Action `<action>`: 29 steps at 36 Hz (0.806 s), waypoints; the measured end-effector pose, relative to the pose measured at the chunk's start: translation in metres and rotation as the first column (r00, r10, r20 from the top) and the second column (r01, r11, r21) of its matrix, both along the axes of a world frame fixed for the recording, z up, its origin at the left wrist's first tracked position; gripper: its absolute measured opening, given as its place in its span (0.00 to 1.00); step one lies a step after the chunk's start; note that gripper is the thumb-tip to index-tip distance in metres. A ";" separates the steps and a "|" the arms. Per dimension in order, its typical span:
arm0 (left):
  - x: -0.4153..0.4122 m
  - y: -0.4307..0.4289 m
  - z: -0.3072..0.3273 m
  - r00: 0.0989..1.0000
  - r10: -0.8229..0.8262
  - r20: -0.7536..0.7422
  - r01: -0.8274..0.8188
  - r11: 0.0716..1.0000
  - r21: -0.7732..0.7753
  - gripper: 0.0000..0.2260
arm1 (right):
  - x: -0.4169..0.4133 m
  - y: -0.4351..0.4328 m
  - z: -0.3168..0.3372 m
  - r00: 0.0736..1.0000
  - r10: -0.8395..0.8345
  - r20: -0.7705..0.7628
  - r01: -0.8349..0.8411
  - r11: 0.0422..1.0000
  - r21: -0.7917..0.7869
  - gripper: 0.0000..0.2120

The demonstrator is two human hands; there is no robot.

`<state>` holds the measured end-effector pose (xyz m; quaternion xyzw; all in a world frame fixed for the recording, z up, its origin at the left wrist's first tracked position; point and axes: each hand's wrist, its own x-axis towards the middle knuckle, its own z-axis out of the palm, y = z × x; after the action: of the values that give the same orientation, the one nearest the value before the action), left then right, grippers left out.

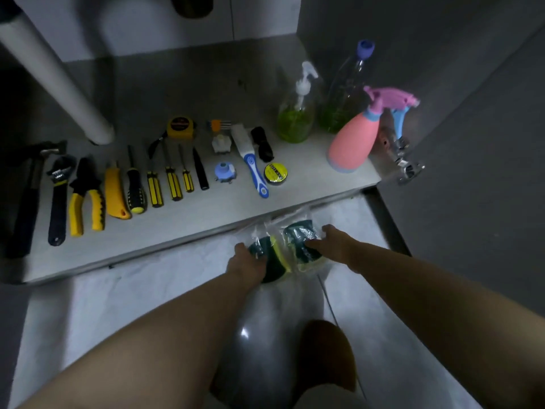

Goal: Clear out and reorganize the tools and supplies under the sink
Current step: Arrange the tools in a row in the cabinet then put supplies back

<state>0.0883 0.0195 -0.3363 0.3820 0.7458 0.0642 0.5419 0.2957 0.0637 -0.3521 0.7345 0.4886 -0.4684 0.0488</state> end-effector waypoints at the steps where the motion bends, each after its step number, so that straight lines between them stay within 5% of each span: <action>1: 0.003 0.000 -0.009 0.998 0.053 0.033 -0.053 0.998 0.014 0.25 | -0.004 -0.003 -0.005 1.000 -0.015 -0.005 0.015 1.000 0.012 0.31; 7: 0.011 -0.010 -0.025 0.935 0.254 0.247 -0.282 0.956 0.086 0.06 | -0.027 -0.036 -0.019 0.930 -0.211 -0.301 0.206 0.977 -0.049 0.11; 12: -0.008 -0.027 0.009 0.854 0.344 0.391 -0.348 0.935 -0.063 0.21 | -0.018 -0.055 0.016 0.861 -0.236 -0.451 0.176 0.970 -0.170 0.06; 15: -0.018 -0.032 0.048 0.847 0.315 0.429 -0.284 0.949 -0.137 0.30 | -0.003 -0.059 0.052 0.858 -0.223 -0.462 0.132 0.966 -0.222 0.16; 19: -0.023 -0.030 0.115 0.785 0.199 0.586 -0.141 0.980 -0.143 0.15 | 0.002 -0.058 0.123 0.868 -0.180 -0.463 0.122 0.981 -0.151 0.20; 24: -0.022 -0.029 0.210 0.771 0.052 0.634 -0.161 0.980 0.116 0.21 | -0.016 -0.055 0.233 0.894 -0.124 -0.430 0.184 0.978 0.099 0.25; 29: -0.023 -0.039 0.295 0.787 -0.010 0.617 -0.261 0.900 0.348 0.24 | -0.041 -0.065 0.319 0.902 -0.133 -0.412 0.301 0.876 0.376 0.35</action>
<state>0.0648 -0.0197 -0.0414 0.3959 0.5263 0.3767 0.6515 0.2548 -0.0016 -0.0335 0.6752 0.4927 -0.4823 -0.2622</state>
